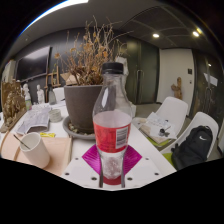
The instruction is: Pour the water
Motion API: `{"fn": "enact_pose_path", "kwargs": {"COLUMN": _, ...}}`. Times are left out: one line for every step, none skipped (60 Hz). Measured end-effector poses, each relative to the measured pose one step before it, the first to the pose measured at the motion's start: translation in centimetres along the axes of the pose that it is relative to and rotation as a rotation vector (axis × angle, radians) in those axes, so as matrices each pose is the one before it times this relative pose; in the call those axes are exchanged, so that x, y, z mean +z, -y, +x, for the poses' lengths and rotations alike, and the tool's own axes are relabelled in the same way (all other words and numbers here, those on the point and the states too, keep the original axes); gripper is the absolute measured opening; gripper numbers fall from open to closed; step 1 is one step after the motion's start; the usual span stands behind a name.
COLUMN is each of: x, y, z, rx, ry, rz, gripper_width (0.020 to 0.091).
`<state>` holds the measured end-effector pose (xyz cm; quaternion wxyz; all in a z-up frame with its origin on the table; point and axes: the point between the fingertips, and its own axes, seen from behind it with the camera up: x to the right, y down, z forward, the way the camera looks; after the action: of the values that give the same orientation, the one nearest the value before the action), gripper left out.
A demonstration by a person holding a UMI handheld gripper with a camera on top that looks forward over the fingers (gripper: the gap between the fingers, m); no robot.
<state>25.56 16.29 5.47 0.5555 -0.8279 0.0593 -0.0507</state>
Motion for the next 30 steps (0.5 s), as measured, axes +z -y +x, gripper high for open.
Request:
{"fn": "enact_pose_path", "kwargs": {"x": -0.087, "y": 0.309, "z": -0.006, "rx": 0.001, "ry": -0.0002, "rz": 0.01994, "gripper_width": 0.0236}}
{"fn": "enact_pose_path", "kwargs": {"x": -0.055, "y": 0.021, "z": -0.01, "rx": 0.0022, "ry": 0.0, "rz": 0.00839, "gripper_width": 0.0235}}
{"fn": "enact_pose_path", "kwargs": {"x": 0.204, "y": -0.047, "z": 0.155, "rx": 0.0004, "ry": -0.00234, "rz": -0.0026, "gripper_width": 0.0237}}
{"fn": "enact_pose_path", "kwargs": {"x": -0.081, "y": 0.092, "z": -0.005, "rx": 0.0022, "ry": -0.0008, "rz": 0.00761, "gripper_width": 0.0236}}
{"fn": "enact_pose_path", "kwargs": {"x": -0.093, "y": -0.102, "z": 0.01, "rx": 0.0034, "ry": 0.00011, "rz": 0.00034, "gripper_width": 0.0245}}
{"fn": "enact_pose_path", "kwargs": {"x": -0.087, "y": 0.0, "z": 0.039, "rx": 0.0044, "ry": -0.00164, "rz": 0.00416, "gripper_width": 0.0258}}
{"fn": "enact_pose_path", "kwargs": {"x": -0.08, "y": -0.016, "z": 0.032, "rx": 0.0064, "ry": -0.00063, "rz": 0.00308, "gripper_width": 0.027}}
{"fn": "enact_pose_path", "kwargs": {"x": -0.046, "y": -0.03, "z": -0.004, "rx": 0.0073, "ry": 0.00045, "rz": 0.00179, "gripper_width": 0.0271}}
{"fn": "enact_pose_path", "kwargs": {"x": -0.016, "y": -0.035, "z": 0.014, "rx": 0.0065, "ry": -0.00041, "rz": 0.00179, "gripper_width": 0.0286}}
{"fn": "enact_pose_path", "kwargs": {"x": -0.021, "y": -0.026, "z": 0.029, "rx": 0.0059, "ry": -0.00116, "rz": 0.00049, "gripper_width": 0.0307}}
{"fn": "enact_pose_path", "kwargs": {"x": -0.025, "y": -0.002, "z": 0.016, "rx": 0.0054, "ry": 0.00002, "rz": 0.00047, "gripper_width": 0.0326}}
{"fn": "enact_pose_path", "kwargs": {"x": -0.018, "y": -0.02, "z": 0.049, "rx": 0.0045, "ry": -0.00063, "rz": -0.00194, "gripper_width": 0.0349}}
{"fn": "enact_pose_path", "kwargs": {"x": -0.019, "y": -0.016, "z": 0.018, "rx": 0.0041, "ry": -0.00076, "rz": -0.00128, "gripper_width": 0.0373}}
{"fn": "enact_pose_path", "kwargs": {"x": 0.083, "y": 0.079, "z": -0.067, "rx": 0.0031, "ry": 0.00011, "rz": -0.00336, "gripper_width": 0.0393}}
{"fn": "enact_pose_path", "kwargs": {"x": -0.006, "y": -0.016, "z": 0.011, "rx": 0.002, "ry": 0.0011, "rz": -0.00348, "gripper_width": 0.0411}}
{"fn": "enact_pose_path", "kwargs": {"x": -0.002, "y": -0.023, "z": 0.021, "rx": 0.0009, "ry": -0.00065, "rz": -0.00449, "gripper_width": 0.0432}}
{"fn": "enact_pose_path", "kwargs": {"x": -0.022, "y": -0.015, "z": 0.084, "rx": 0.0009, "ry": -0.00382, "rz": -0.0061, "gripper_width": 0.0454}}
{"fn": "enact_pose_path", "kwargs": {"x": -0.037, "y": -0.098, "z": 0.154, "rx": 0.0017, "ry": -0.00786, "rz": -0.0099, "gripper_width": 0.0492}}
{"fn": "enact_pose_path", "kwargs": {"x": -0.052, "y": -0.117, "z": 0.153, "rx": 0.001, "ry": -0.00809, "rz": -0.01116, "gripper_width": 0.0546}}
{"fn": "enact_pose_path", "kwargs": {"x": -0.044, "y": -0.133, "z": 0.086, "rx": 0.0005, "ry": -0.00605, "rz": -0.00908, "gripper_width": 0.0623}}
{"fn": "enact_pose_path", "kwargs": {"x": -0.185, "y": -0.045, "z": 0.121, "rx": 0.0017, "ry": -0.00783, "rz": -0.00962, "gripper_width": 0.0707}}
{"fn": "enact_pose_path", "kwargs": {"x": -0.081, "y": 0.014, "z": 0.109, "rx": 0.0016, "ry": -0.00555, "rz": -0.00664, "gripper_width": 0.0785}}
{"fn": "enact_pose_path", "kwargs": {"x": -0.328, "y": 0.116, "z": -0.023, "rx": 0.0023, "ry": -0.00366, "rz": -0.00517, "gripper_width": 0.0867}}
{"fn": "enact_pose_path", "kwargs": {"x": -0.246, "y": 0.198, "z": 0.037, "rx": 0.0034, "ry": -0.00505, "rz": -0.00254, "gripper_width": 0.0866}}
{"fn": "enact_pose_path", "kwargs": {"x": -0.165, "y": 0.219, "z": 0.001, "rx": 0.0056, "ry": -0.00206, "rz": -0.00155, "gripper_width": 0.0844}}
{"fn": "enact_pose_path", "kwargs": {"x": -0.429, "y": 0.209, "z": -0.045, "rx": 0.0079, "ry": -0.00468, "rz": -0.00238, "gripper_width": 0.0827}}
{"fn": "enact_pose_path", "kwargs": {"x": -0.337, "y": 0.201, "z": -0.038, "rx": 0.0069, "ry": -0.00555, "rz": -0.00244, "gripper_width": 0.0828}}
{"fn": "enact_pose_path", "kwargs": {"x": -0.367, "y": 0.205, "z": -0.102, "rx": 0.0039, "ry": -0.00341, "rz": -0.00309, "gripper_width": 0.0838}}
{"fn": "enact_pose_path", "kwargs": {"x": -0.399, "y": 0.23, "z": -0.202, "rx": 0.0016, "ry": -0.00245, "rz": -0.00333, "gripper_width": 0.0852}}
{"fn": "enact_pose_path", "kwargs": {"x": -0.402, "y": 0.144, "z": -0.022, "rx": 0.0008, "ry": -0.00345, "rz": -0.00386, "gripper_width": 0.0858}}
